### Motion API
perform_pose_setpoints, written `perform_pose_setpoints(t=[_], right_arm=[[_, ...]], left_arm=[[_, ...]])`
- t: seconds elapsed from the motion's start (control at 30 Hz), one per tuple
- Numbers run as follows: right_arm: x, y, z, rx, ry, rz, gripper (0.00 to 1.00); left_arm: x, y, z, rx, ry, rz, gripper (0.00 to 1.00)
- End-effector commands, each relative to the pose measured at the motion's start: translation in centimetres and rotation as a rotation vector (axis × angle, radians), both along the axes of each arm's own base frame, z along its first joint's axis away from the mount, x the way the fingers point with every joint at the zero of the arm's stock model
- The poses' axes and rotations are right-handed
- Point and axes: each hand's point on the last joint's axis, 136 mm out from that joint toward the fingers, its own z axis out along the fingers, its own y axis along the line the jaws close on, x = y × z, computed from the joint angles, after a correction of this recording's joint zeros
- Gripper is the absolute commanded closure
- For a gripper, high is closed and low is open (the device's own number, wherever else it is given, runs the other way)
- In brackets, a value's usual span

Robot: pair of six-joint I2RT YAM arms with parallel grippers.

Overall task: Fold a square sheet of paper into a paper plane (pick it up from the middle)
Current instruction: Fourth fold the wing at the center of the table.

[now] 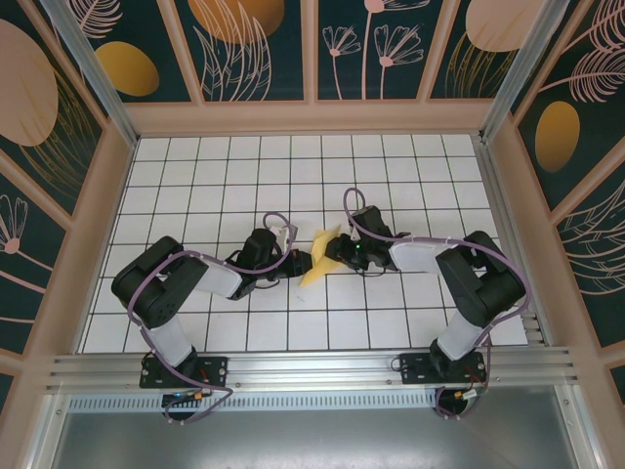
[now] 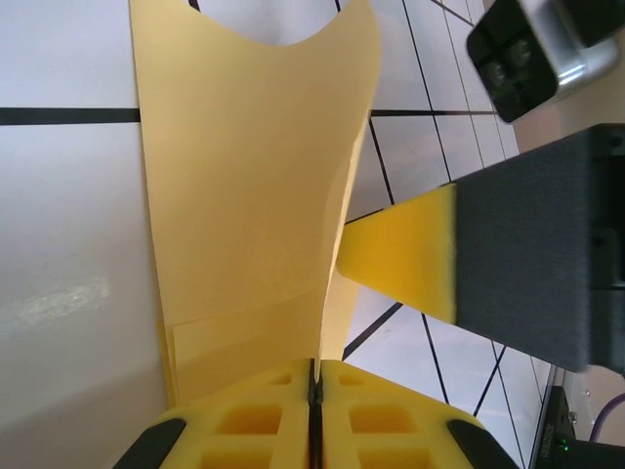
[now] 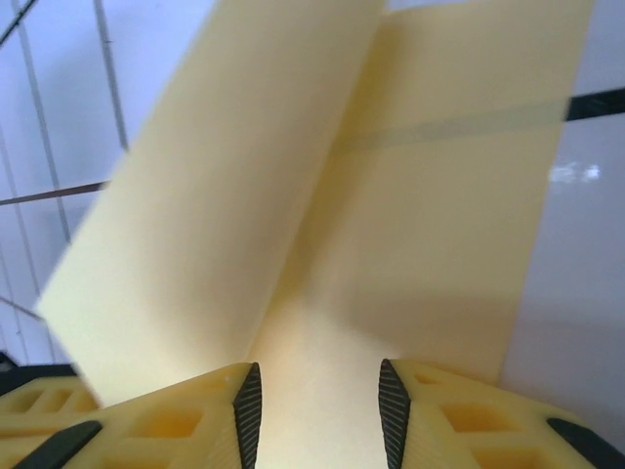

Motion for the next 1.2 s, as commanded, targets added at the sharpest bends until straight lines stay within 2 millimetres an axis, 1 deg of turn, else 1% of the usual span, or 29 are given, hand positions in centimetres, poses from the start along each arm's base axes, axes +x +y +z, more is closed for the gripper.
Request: perform_pose_setpoints(t=[0.0,0.13,0.23,0.47,0.83,1.17], right_arm=[[0.2,1.2,2.8,0.076,-0.106,0.074,0.58],[0.3,1.7,3.6,0.105,-0.131,0.097,0.54],[0.7,1.7,3.4,0.084,-0.136,0.094,0.53],[1.0,1.7,1.8,0.045,-0.093,0.09,0.51],[1.3,2.3,0.6,0.034,-0.063,0.107,0.49],[1.3,1.4,-1.5,-0.041,-0.004,0.066,0.5]], left_arm=[[0.5,-0.4,0.3,-0.017,-0.006,0.01,0.89],[0.4,-0.5,0.1,-0.028,0.009,0.012,0.89],[0.3,-0.7,0.0,-0.041,0.016,0.006,0.89],[0.2,-0.9,-0.2,-0.046,0.028,0.003,0.89],[0.2,-0.9,-0.9,-0.035,0.055,0.004,0.89],[0.2,-0.9,-1.4,-0.027,0.074,0.007,0.88]])
